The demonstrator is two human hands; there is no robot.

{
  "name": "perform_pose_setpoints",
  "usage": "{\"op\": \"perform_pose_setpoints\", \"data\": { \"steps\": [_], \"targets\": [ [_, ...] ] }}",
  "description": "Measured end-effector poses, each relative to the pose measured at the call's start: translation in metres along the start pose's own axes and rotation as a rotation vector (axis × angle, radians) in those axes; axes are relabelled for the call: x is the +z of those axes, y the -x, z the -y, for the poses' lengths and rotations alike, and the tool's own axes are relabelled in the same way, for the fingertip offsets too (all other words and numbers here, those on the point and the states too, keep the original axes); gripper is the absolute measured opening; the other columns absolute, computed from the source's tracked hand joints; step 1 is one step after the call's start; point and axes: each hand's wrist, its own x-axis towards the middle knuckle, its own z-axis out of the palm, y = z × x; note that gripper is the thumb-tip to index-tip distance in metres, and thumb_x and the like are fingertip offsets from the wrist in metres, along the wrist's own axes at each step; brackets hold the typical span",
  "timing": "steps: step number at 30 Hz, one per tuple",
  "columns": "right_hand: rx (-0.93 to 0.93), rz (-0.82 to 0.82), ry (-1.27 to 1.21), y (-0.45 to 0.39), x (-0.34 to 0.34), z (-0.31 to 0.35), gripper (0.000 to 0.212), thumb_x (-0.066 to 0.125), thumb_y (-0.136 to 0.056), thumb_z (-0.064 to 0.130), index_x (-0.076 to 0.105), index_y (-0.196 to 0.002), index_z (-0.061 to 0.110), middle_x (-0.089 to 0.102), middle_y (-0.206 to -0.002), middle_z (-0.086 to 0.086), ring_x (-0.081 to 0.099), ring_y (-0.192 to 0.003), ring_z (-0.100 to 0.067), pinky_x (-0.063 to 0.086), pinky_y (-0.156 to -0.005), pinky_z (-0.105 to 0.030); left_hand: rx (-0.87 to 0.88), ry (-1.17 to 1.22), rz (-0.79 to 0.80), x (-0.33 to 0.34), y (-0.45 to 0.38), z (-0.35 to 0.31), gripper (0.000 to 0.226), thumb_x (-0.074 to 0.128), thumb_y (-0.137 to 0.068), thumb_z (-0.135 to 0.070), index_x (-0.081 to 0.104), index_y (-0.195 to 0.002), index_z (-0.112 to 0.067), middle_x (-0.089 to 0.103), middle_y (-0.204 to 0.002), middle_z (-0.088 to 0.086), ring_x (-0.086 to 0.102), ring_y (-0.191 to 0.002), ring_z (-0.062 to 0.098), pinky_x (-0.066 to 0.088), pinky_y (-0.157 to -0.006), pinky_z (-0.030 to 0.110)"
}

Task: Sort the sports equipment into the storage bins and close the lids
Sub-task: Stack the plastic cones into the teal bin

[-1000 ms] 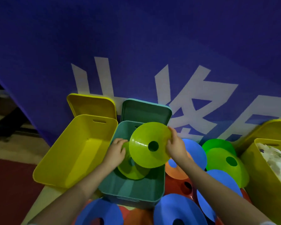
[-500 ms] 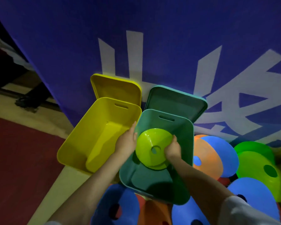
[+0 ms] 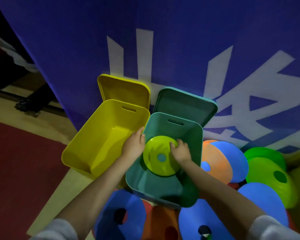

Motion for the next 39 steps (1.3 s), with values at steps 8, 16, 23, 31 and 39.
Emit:
{"op": "perform_pose_setpoints", "data": {
  "steps": [8, 16, 23, 31, 39],
  "targets": [
    [-0.286, -0.242, -0.422, 0.107, -0.124, -0.071, 0.032, 0.049, -0.088, 0.043, 0.060, -0.115, 0.030, 0.066, -0.111, 0.003, 0.062, -0.101, -0.016, 0.050, -0.088, -0.037, 0.356, -0.019, -0.171, -0.009, 0.072, -0.049, 0.032, 0.048, -0.092, -0.016, 0.059, -0.122, -0.013, 0.058, -0.117, 0.010, 0.052, -0.110, 0.027, 0.041, -0.095, 0.038],
    [0.004, -0.317, -0.275, 0.191, -0.106, -0.218, 0.039, 0.052, -0.085, 0.026, 0.059, -0.118, 0.006, 0.062, -0.099, -0.014, 0.058, -0.099, -0.034, 0.041, -0.079, -0.035, 0.164, 0.509, 0.026, 0.018, 0.190, -0.083, 0.027, 0.046, -0.094, -0.012, 0.064, -0.097, -0.031, 0.063, -0.076, -0.006, 0.055, -0.062, 0.000, 0.046, -0.062, 0.021],
    [0.049, -0.066, -0.029, 0.213, -0.072, -0.252, 0.056, 0.059, -0.088, 0.020, 0.039, -0.139, 0.009, 0.052, -0.127, -0.021, 0.053, -0.111, -0.039, 0.045, -0.083, -0.043, -0.166, 0.405, -0.028, 0.059, 0.288, -0.037, 0.017, 0.052, -0.095, -0.009, 0.067, -0.098, -0.015, 0.069, -0.095, -0.003, 0.061, -0.087, 0.006, 0.045, -0.077, 0.021],
    [-0.013, 0.043, -0.071, 0.208, -0.073, -0.230, 0.046, 0.048, -0.086, 0.002, 0.042, -0.132, 0.005, 0.061, -0.116, -0.023, 0.058, -0.103, -0.042, 0.044, -0.079, -0.042, -0.345, 0.304, 0.051, 0.105, 0.338, -0.043, 0.031, 0.051, -0.091, -0.005, 0.058, -0.121, -0.008, 0.063, -0.110, 0.008, 0.059, -0.107, 0.023, 0.044, -0.087, 0.029],
    [-0.132, -0.212, -0.281, 0.239, -0.170, -0.263, 0.056, 0.040, -0.079, 0.020, 0.046, -0.133, 0.007, 0.064, -0.112, -0.022, 0.061, -0.099, -0.040, 0.040, -0.071, -0.036, -0.217, 0.420, -0.091, 0.099, 0.308, -0.118, 0.037, 0.048, -0.094, -0.010, 0.049, -0.131, -0.016, 0.060, -0.100, 0.002, 0.058, -0.092, 0.024, 0.044, -0.078, 0.036]
  ]
}}
